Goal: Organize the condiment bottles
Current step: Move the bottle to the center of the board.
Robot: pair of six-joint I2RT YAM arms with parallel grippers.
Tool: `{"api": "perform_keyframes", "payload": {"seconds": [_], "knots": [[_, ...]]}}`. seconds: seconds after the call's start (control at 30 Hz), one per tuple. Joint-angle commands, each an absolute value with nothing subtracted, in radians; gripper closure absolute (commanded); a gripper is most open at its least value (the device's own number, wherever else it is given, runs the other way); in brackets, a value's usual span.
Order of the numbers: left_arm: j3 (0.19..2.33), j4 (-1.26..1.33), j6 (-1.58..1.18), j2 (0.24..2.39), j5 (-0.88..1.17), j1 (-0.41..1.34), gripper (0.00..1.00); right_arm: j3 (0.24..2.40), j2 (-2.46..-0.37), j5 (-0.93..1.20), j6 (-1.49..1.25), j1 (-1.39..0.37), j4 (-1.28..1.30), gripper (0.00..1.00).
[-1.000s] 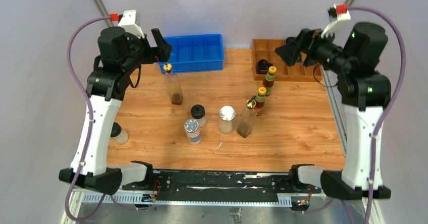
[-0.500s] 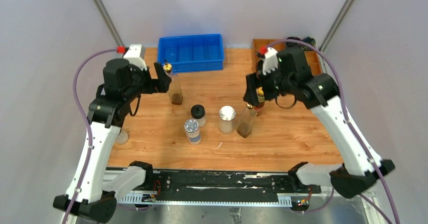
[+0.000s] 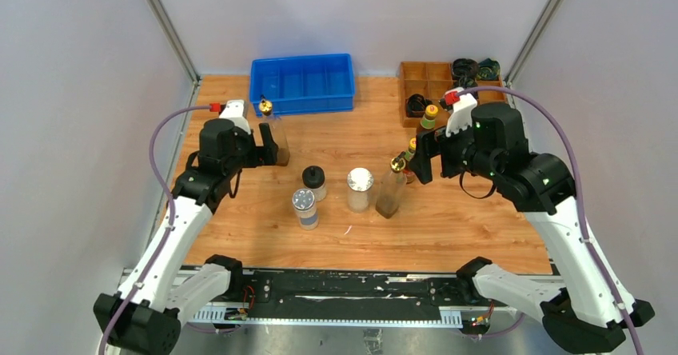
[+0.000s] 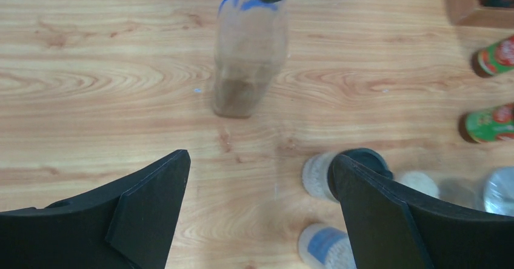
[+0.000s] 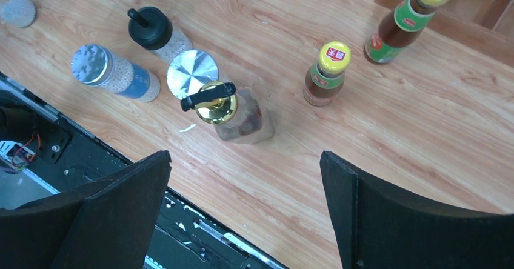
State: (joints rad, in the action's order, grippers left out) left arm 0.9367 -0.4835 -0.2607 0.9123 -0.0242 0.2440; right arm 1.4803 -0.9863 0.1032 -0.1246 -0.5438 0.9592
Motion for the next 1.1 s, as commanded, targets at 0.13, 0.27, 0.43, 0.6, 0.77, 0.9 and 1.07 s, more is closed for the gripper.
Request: {"api": "perform_keyframes", "payload": {"seconds": [0.13, 0.27, 0.43, 0.6, 0.77, 0.9, 1.07], "knots": [[0.852, -0.155, -0.321, 1.009, -0.198, 0.250, 0.04, 1.450, -0.946, 0.108, -0.141, -0.552, 0.978, 0.00], [0.847, -0.069, -0.305, 1.096, -0.200, 0.268, 0.04, 1.444, -0.943, 0.103, -0.126, -0.552, 0.991, 0.00], [0.848, -0.009, -0.303, 1.194, -0.172, 0.290, 0.04, 1.412, -0.942, 0.102, -0.120, -0.552, 0.985, 0.00], [0.840, 0.037, -0.289, 1.261, -0.247, 0.313, 0.03, 1.372, -0.936, 0.111, -0.120, -0.551, 0.966, 0.00], [0.828, 0.084, -0.278, 1.322, -0.351, 0.316, 0.07, 1.332, -0.927, 0.151, -0.127, -0.552, 0.947, 0.00], [0.810, 0.132, -0.287, 1.367, -0.393, 0.318, 0.12, 1.314, -0.923, 0.165, -0.125, -0.552, 0.944, 0.00], [0.803, 0.195, -0.295, 1.434, -0.403, 0.319, 0.21, 1.297, -0.917, 0.179, -0.127, -0.551, 0.938, 0.00]]}}
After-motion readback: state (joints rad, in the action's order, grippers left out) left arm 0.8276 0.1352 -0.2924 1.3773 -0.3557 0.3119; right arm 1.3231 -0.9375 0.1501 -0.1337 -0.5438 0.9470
